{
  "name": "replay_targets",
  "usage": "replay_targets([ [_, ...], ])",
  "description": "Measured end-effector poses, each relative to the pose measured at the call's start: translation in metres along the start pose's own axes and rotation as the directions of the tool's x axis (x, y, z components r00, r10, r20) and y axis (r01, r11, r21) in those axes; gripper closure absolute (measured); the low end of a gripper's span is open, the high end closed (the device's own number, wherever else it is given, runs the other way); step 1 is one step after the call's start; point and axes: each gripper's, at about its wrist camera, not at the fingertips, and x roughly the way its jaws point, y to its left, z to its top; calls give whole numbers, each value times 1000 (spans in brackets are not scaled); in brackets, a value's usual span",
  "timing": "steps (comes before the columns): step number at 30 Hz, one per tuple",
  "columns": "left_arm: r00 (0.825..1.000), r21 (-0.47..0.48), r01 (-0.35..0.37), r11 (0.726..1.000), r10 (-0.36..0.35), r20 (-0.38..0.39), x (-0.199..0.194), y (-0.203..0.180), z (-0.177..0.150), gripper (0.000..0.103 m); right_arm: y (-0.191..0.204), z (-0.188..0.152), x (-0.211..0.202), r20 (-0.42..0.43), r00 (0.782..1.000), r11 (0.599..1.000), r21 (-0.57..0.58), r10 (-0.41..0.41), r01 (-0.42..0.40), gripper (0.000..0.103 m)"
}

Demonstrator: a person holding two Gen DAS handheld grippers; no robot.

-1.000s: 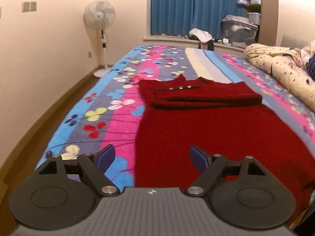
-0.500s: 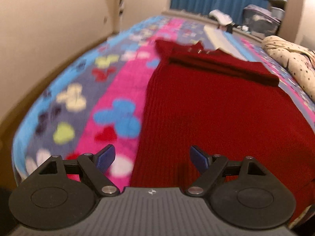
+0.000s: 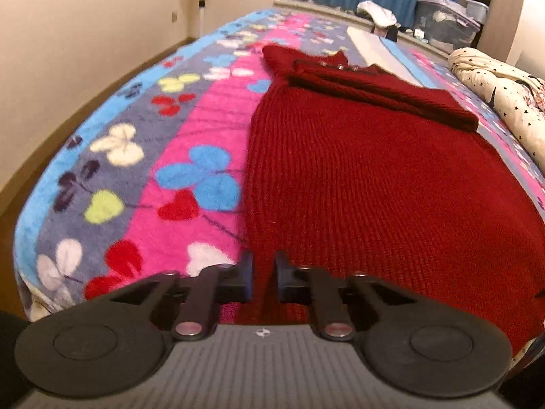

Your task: Fold small clothes

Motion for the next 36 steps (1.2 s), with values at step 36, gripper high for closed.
replay_targets([
  [36, 999, -12, 7, 1000, -7, -53, 1, -2, -10, 71, 4, -10, -1, -34, 998, 998, 23, -57, 58, 74],
])
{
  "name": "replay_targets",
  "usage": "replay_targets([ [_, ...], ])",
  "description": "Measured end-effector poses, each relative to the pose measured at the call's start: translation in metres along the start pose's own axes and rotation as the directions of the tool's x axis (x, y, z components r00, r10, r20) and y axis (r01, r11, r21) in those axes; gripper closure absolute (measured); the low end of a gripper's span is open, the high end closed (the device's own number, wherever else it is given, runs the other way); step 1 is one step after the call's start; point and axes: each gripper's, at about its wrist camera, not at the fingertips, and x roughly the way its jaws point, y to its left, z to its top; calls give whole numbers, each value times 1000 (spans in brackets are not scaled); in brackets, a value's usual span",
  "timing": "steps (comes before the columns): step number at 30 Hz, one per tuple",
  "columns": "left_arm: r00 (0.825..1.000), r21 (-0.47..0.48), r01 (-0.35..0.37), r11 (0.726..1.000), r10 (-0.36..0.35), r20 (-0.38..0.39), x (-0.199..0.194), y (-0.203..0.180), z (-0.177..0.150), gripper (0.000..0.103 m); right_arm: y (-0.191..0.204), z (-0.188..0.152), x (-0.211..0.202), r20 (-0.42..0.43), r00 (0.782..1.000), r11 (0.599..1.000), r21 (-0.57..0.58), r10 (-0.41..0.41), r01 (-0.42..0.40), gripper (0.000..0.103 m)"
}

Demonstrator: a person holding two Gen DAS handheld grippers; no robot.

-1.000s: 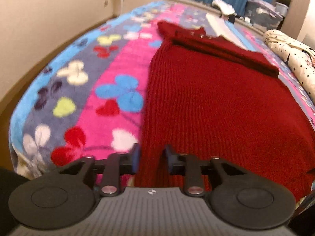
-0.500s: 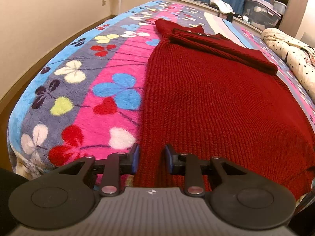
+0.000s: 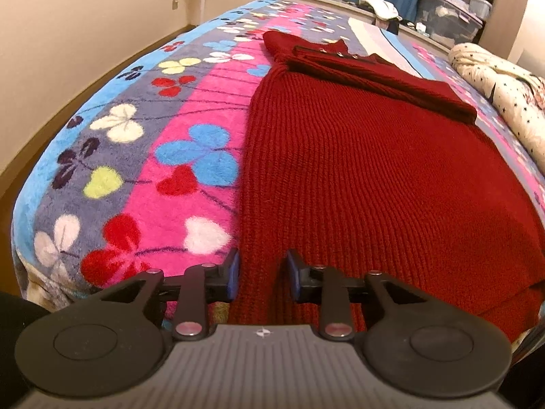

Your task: Fold small clothes

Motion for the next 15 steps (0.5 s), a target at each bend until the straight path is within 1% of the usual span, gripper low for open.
replay_targets([
  [4, 1000, 8, -2, 1000, 2, 2, 0, -2, 0, 72, 2, -1, 1, -4, 1000, 1000, -9, -5, 5, 74],
  [5, 1000, 5, 0, 1000, 0, 4, 0, -1, 0, 76, 1, 0, 0, -3, 1000, 1000, -9, -2, 2, 77],
  [6, 1000, 1, 3, 1000, -3, 7, 0, 0, 0, 81, 1, 0, 0, -3, 1000, 1000, -6, 11, -11, 87],
  [8, 1000, -2, 3, 1000, -3, 17, -3, 1, 1, 89, 3, -1, -3, 8, 1000, 1000, -9, 10, -10, 89],
  [9, 1000, -1, 4, 1000, -4, 24, -6, 0, 1, 90, 4, -1, -5, 17, 1000, 1000, -10, 8, -8, 90],
  [12, 997, 18, 16, 1000, -17, 69, -18, -4, 2, 92, 2, 1, -17, 60, 998, 999, 26, 34, -36, 91],
  [15, 991, 36, 52, 998, -56, 125, -36, -7, 4, 93, -1, 7, -35, 119, 989, 994, 62, 83, -91, 92],
])
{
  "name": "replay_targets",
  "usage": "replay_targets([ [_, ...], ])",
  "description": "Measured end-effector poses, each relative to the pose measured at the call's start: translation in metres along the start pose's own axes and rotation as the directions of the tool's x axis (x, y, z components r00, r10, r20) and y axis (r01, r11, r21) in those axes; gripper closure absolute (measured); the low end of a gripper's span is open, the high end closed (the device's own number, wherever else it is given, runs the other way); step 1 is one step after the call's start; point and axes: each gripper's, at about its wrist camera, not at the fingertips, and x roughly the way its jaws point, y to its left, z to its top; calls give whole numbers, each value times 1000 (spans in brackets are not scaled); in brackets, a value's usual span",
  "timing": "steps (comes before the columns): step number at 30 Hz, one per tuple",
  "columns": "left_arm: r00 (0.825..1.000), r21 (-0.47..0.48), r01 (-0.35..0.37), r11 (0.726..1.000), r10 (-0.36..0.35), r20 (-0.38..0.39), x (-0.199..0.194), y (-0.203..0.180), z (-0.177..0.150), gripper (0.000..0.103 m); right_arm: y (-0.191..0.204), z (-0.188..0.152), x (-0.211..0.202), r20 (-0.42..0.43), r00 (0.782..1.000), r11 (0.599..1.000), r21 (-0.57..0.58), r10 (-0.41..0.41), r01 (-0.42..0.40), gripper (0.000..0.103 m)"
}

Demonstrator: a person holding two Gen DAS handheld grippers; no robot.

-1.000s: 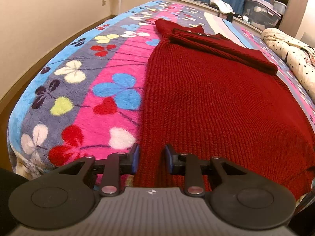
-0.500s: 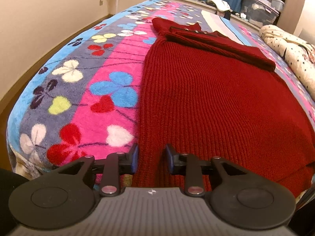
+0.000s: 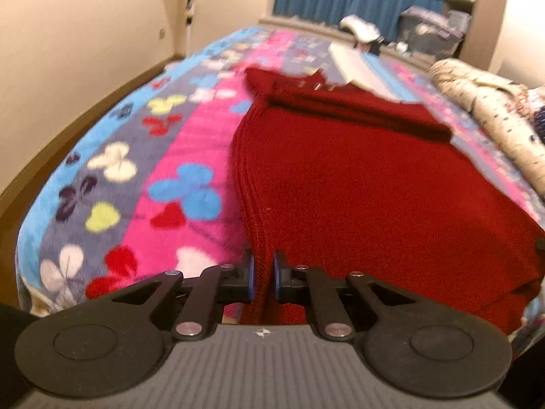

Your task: Fold small clothes

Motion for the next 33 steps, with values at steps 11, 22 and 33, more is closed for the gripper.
replay_targets([
  [11, 963, -25, 218, 976, -211, 170, -97, 15, 38, 94, -4, 37, -96, 224, 953, 966, 112, 204, -233, 94],
  [22, 955, -200, 282, 938, -256, 149, -126, 66, 62, 94, -26, 40, -155, 329, 915, 925, 213, 234, -313, 95],
  [33, 979, -241, 194, 951, -202, -12, 60, 78, 181, 94, 8, 154, 24, 156, 984, 987, 123, 88, -108, 95],
])
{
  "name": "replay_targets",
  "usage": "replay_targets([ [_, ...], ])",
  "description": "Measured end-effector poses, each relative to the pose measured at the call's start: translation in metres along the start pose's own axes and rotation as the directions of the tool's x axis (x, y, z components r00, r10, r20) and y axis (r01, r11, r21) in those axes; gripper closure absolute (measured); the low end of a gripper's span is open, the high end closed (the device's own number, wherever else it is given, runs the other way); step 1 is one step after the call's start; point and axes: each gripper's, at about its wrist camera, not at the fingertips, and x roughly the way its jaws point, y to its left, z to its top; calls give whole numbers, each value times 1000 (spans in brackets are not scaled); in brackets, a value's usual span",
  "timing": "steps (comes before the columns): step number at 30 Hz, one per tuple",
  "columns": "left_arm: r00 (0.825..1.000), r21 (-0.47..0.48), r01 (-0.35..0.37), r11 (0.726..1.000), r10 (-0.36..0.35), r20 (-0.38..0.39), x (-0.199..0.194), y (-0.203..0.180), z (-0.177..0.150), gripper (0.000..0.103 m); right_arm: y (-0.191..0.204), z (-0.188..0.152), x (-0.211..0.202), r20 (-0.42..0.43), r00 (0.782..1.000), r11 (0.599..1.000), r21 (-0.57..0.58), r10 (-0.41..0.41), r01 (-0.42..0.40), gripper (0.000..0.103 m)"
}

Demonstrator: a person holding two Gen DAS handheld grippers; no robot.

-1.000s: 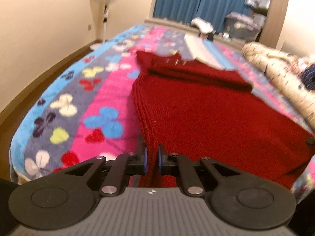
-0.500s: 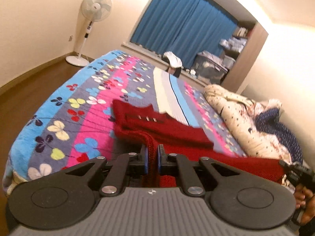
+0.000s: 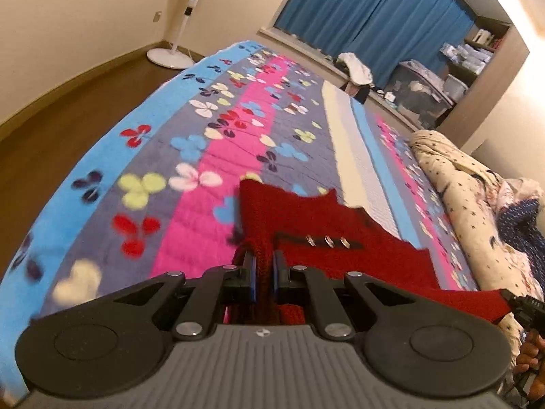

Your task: Fold small clothes

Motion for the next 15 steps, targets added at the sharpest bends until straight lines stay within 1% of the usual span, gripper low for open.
replay_targets([
  [1, 1000, 4, -11, 1000, 11, -20, 19, 4, 3, 94, -1, 3, 18, -24, 1000, 1000, -3, -14, 14, 95],
  [2, 997, -1, -37, 999, 37, -68, 39, 10, 2, 94, -5, 4, 38, -55, 998, 1000, 1, -29, 29, 95],
  [3, 985, -38, -88, 995, 81, -153, 56, 16, 1, 94, -10, 1, 53, -82, 995, 999, 11, -47, 48, 95],
  [4, 978, -60, -105, 993, 92, -187, 64, 18, 0, 94, -16, -4, 68, -124, 990, 997, 31, -68, 72, 94],
  [5, 976, -38, -113, 993, 103, -193, 67, 14, 0, 93, -20, -10, 81, -182, 979, 993, 49, -95, 106, 94],
  [6, 976, 8, -118, 993, 117, -182, 67, 8, 2, 93, -21, -13, 92, -222, 967, 988, 62, -123, 140, 94],
  [7, 977, 47, -122, 991, 128, -171, 68, 4, 2, 93, -21, -12, 97, -227, 965, 987, 68, -129, 148, 94],
  [8, 976, 67, -124, 990, 134, -169, 70, 3, 3, 93, -20, -11, 102, -217, 968, 987, 71, -128, 147, 94],
  [10, 976, 49, -123, 991, 130, -177, 72, 7, 3, 92, -17, -9, 109, -212, 967, 986, 64, -139, 156, 93],
  [13, 977, 23, -112, 993, 115, -180, 70, 12, 5, 87, -16, -15, 117, -228, 960, 982, 56, -164, 181, 89],
  [15, 979, 29, -105, 994, 108, -173, 66, 12, 4, 84, -15, -14, 116, -217, 961, 982, 49, -170, 185, 80],
])
